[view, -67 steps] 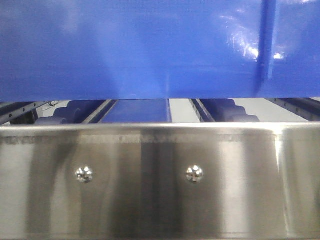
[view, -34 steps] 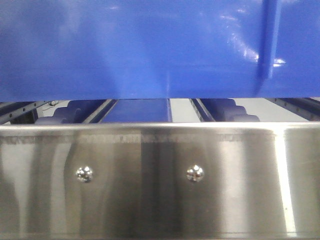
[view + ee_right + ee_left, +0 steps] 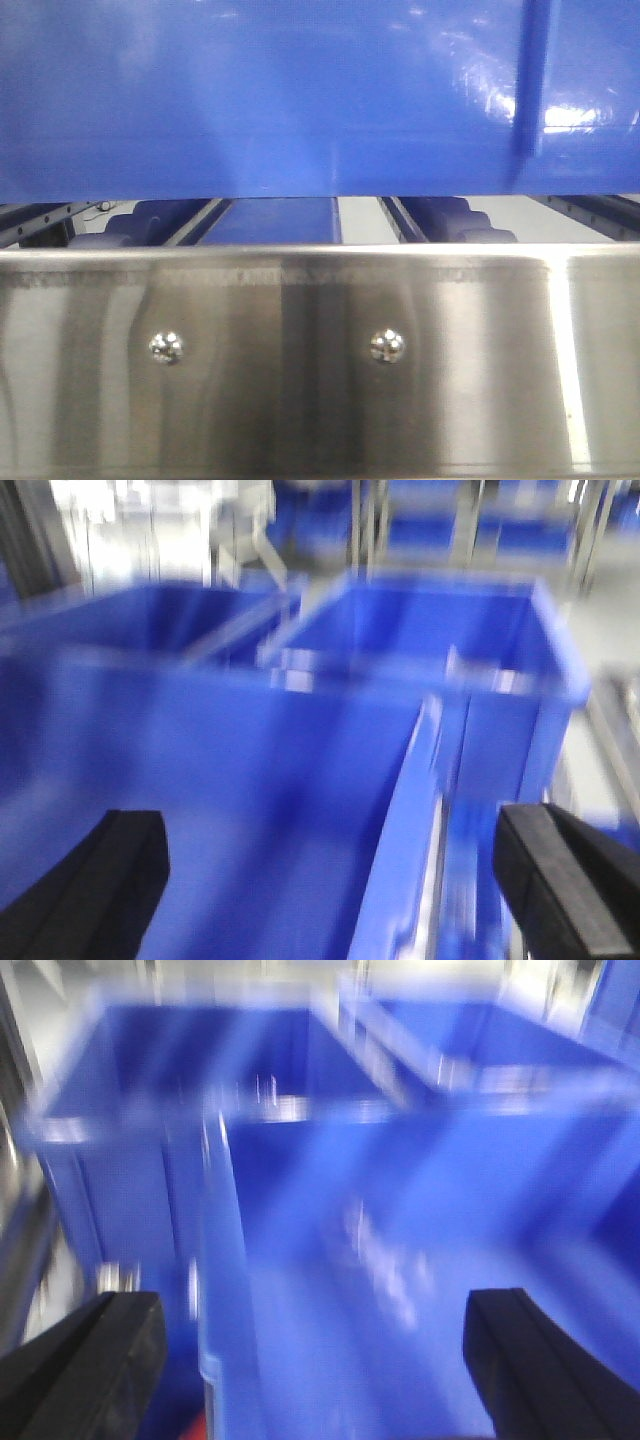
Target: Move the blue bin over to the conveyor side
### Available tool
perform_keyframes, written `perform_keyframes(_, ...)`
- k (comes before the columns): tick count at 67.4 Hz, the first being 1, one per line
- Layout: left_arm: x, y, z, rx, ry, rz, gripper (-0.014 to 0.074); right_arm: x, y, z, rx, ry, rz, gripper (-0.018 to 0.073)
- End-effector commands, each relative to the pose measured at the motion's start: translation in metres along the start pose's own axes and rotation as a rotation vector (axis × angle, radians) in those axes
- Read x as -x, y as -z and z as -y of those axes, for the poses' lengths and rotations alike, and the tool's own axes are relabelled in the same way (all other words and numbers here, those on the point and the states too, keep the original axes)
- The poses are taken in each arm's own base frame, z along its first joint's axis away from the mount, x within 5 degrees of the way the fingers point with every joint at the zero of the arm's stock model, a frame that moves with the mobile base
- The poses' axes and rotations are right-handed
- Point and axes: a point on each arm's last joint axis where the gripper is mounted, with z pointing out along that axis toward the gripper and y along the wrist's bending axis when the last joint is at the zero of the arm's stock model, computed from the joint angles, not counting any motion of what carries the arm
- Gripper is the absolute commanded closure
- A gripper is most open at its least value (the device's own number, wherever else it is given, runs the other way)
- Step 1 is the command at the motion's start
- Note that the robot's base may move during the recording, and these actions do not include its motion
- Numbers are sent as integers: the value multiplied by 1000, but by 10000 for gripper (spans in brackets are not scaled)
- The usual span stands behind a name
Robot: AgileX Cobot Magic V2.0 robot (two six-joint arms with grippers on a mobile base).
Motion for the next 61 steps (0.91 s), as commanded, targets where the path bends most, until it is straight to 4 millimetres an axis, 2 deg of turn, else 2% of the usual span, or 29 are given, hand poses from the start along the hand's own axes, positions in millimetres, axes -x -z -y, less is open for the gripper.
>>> perform_keyframes(1, 6, -7, 0, 5, 0, -41, 90, 10, -9, -1, 13, -4, -106, 3)
perform_keyframes(15, 13, -26, -12, 79, 9, -81, 90, 22, -35, 10, -86, -38, -357, 10)
perform_keyframes(24, 12, -37, -21, 123, 30, -120, 90, 28, -55, 17, -136, -27, -383, 10)
perform_keyframes(43, 10, -64, -29, 165, 11, -253, 90, 22, -78, 20, -142, -50, -439, 10)
perform_keyframes(61, 11, -82, -31, 168, 10, -300, 90, 10, -119, 26, -147, -61, -542, 10)
